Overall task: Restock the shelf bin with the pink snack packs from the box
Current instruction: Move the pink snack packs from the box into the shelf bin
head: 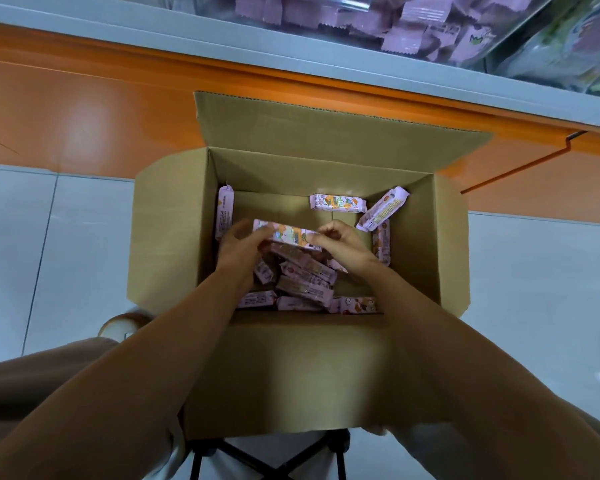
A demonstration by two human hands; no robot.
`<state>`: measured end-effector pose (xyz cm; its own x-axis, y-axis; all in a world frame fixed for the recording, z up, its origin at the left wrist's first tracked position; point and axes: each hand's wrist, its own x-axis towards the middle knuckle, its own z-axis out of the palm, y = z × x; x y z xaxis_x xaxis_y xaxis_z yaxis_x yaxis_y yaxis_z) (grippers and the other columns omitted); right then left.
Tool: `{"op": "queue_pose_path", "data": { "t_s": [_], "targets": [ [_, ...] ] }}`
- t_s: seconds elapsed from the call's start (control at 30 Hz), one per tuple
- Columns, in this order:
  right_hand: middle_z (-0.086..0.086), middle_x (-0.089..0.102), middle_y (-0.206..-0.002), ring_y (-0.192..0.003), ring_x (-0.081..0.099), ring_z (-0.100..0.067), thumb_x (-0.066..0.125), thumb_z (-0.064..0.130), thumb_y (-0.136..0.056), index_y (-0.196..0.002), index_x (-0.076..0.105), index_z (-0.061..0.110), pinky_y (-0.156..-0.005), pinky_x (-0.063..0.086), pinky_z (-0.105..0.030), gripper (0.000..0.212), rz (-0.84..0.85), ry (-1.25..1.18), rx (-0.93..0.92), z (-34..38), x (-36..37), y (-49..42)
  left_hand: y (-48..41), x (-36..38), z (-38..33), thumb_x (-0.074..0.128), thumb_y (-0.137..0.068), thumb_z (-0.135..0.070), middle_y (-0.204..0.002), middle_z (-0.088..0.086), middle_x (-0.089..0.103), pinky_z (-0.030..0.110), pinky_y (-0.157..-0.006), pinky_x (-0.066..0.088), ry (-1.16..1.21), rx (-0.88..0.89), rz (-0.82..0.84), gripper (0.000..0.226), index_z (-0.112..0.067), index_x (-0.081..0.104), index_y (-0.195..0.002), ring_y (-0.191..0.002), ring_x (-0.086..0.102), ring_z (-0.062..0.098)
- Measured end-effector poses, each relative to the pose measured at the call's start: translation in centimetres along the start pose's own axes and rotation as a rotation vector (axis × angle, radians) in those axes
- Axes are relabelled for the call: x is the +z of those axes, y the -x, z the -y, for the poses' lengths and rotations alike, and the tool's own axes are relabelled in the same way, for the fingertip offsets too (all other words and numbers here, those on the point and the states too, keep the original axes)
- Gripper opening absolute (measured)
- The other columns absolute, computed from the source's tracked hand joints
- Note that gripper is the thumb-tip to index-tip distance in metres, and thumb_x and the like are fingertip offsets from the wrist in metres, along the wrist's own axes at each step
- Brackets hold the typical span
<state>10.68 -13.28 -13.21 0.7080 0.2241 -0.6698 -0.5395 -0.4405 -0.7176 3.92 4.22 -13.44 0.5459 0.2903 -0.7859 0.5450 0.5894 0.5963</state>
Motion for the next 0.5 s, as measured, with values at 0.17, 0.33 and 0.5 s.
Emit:
{"op": "queue_pose_path", "data": {
  "t_s": [0.17, 0.33, 0.5],
  "targets": [
    [-0.006, 0.064, -0.078, -0.065, 0.061, -0.016, 0.069, 0.008, -0.086, -0.091, 0.057, 0.000, -0.061, 0.055, -0.026, 0.015, 0.078, -0.047, -0.064, 0.0, 1.4, 0.7, 1.1, 1.4, 0.7, 0.060, -0.093, -0.008, -0.095, 0.011, 0.070, 0.025, -0.067, 0.058, -0.045, 0.038, 0.120, 0.009, -0.004, 0.063, -0.101, -0.084, 0.068, 0.021],
    [-0.005, 0.064, -0.090, -0.080, 0.059, -0.018, 0.071, 0.031, -0.085, -0.098, 0.063, 0.008, -0.078, 0.050, -0.032, 0.027, -0.042, 0.251, -0.209, -1.5, 2.3, -0.4, 0.7, 0.5, 0.0, 0.059, -0.094, -0.014, -0.103, 0.012, 0.065, 0.029, -0.064, 0.055, -0.153, -0.019, -0.019, 0.025, -0.008, 0.056, -0.118, -0.079, 0.063, 0.017],
    [-0.010, 0.066, -0.099, -0.089, 0.061, -0.025, 0.065, 0.030, -0.067, -0.099, 0.066, 0.009, -0.066, 0.039, -0.025, 0.038, -0.004, 0.693, -0.261, -2.4, 3.9, -0.6, 0.4, -0.1, 0.4, 0.058, -0.093, -0.009, -0.110, 0.009, 0.062, 0.028, -0.064, 0.051, -0.218, -0.089, 0.004, 0.042, -0.011, 0.049, -0.134, -0.081, 0.063, 0.017]
  ]
}}
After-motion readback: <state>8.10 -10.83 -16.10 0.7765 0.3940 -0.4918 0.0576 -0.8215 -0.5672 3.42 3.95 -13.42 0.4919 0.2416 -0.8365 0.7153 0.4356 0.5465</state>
